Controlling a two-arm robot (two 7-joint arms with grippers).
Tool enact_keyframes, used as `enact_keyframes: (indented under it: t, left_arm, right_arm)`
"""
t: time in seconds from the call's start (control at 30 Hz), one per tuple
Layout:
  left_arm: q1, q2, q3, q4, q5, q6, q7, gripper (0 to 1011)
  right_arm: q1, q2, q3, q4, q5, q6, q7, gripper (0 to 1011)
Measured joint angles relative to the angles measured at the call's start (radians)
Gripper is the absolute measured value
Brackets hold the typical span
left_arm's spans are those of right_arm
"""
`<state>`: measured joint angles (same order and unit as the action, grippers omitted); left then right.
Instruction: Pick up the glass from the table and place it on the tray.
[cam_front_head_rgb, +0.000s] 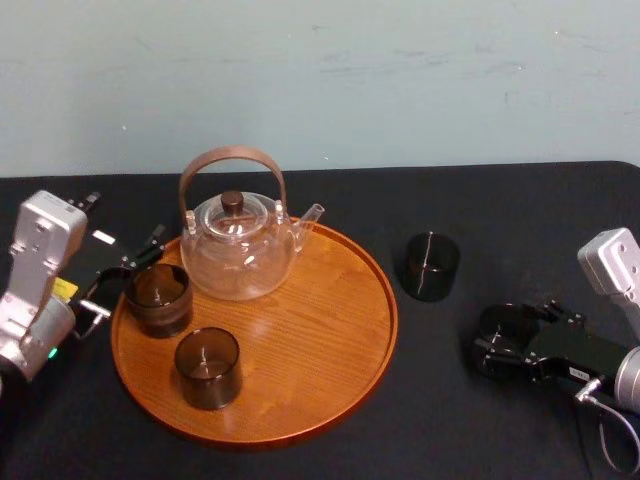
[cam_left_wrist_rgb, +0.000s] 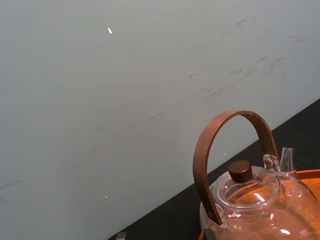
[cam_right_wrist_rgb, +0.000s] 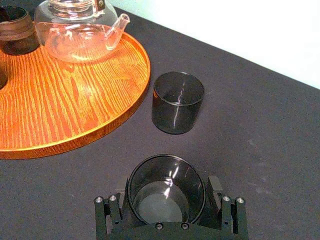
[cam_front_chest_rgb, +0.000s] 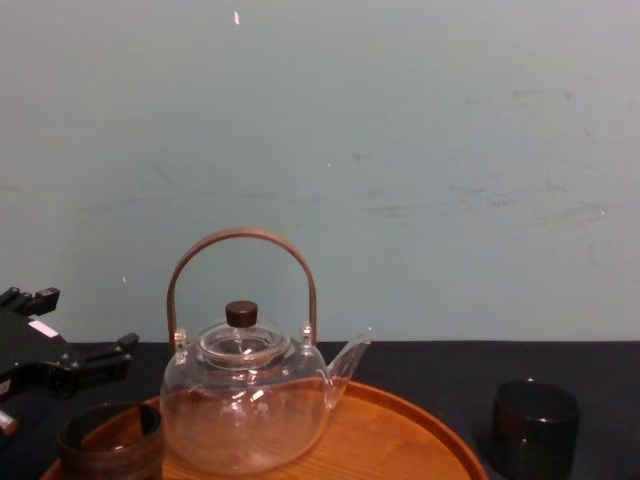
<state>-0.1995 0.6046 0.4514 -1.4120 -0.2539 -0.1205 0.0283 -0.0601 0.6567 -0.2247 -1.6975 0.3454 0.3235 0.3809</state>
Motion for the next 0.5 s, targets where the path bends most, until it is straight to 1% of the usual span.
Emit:
enact_keyframes:
  t: [0.07,0.17,0.27,0.5]
  left_arm:
    - [0.0,0.0,0.0,0.0,0.0,0.0,0.0,1001]
    - [0.0,0.0,0.0,0.0,0.0,0.0,0.0,1001]
    - [0.0,0.0,0.0,0.0,0.0,0.0,0.0,1001]
    - [0.0,0.0,0.0,0.0,0.0,0.0,0.0,1001]
  right_arm:
    - [0.0,0.0,0.001,0.0,0.001,0.0,0.0,1003]
    - [-0.001,0.0,0.001,-0.001,0.002,0.0,0.0,934]
    - [-0.002,0.001,0.002,-0.001,0.004,0.0,0.0,906]
    - [-0.002,0.001,0.002,-0.002,0.005,0.0,0.0,906]
